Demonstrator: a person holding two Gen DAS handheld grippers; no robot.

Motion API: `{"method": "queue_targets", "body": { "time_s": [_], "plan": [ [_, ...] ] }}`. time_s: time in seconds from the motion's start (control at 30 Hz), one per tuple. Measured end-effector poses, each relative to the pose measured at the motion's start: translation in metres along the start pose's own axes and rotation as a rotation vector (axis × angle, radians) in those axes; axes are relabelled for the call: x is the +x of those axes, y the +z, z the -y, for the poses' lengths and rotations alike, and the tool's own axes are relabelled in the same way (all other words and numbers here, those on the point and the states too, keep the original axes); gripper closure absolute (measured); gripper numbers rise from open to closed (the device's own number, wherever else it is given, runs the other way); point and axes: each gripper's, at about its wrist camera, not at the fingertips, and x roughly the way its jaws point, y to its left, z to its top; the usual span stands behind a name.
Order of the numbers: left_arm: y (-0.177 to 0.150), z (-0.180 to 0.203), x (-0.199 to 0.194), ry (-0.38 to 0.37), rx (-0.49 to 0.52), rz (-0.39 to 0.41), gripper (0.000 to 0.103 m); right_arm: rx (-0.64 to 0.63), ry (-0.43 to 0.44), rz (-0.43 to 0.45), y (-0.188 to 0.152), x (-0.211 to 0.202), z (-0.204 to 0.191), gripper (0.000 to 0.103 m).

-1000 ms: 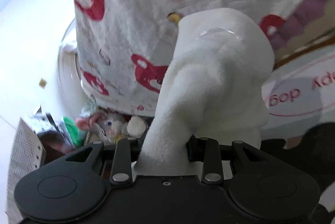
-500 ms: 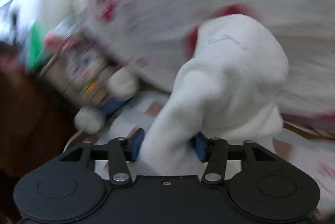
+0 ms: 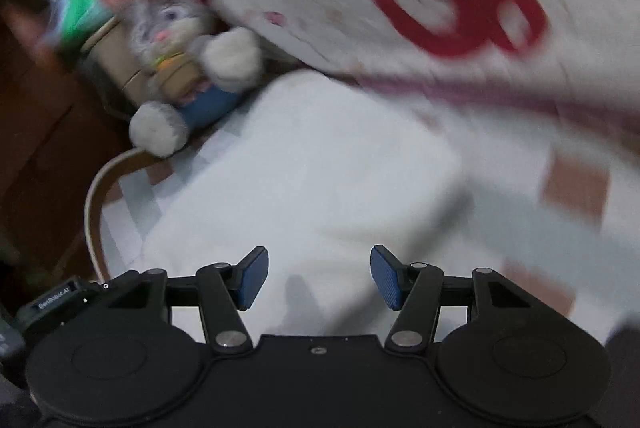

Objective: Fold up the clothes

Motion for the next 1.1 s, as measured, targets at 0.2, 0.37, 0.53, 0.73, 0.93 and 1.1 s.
{"method": "queue_targets", "body": {
  "time_s": [0.2,0.37,0.53,0.73,0.93,1.1],
  "plan": [
    [0.012,-0.021,0.033,0.061,-0.053,-0.060,0.037,0.146,0.155,-0.043,-0.033,0.014,0.006,0.040],
    [0.025,-0.026,0.053,-0.068,-0.019,-0.086,0.061,0.267,0.284,-0.079,-0.061,0.025,0.012,0.039],
    [0.041,0.006,0.027,-0.037,0.252,0.068,0.079,0.265,0.353,-0.108,-0.079,0.035,0.004,0.038],
    [0.044,0.012,0.020,0.191,0.307,0.059,0.076,0.051,0.331,-0.130,-0.085,0.044,-0.029,0.036],
    [0.027,0.059,-0.019,0.046,0.488,0.194,0.055,-0.163,0.307,-0.151,-0.091,0.053,-0.062,0.094],
    [-0.005,0.081,0.004,-0.123,0.588,-0.076,0.054,-0.101,0.294,-0.080,-0.082,0.029,-0.041,0.092]
  ]
}}
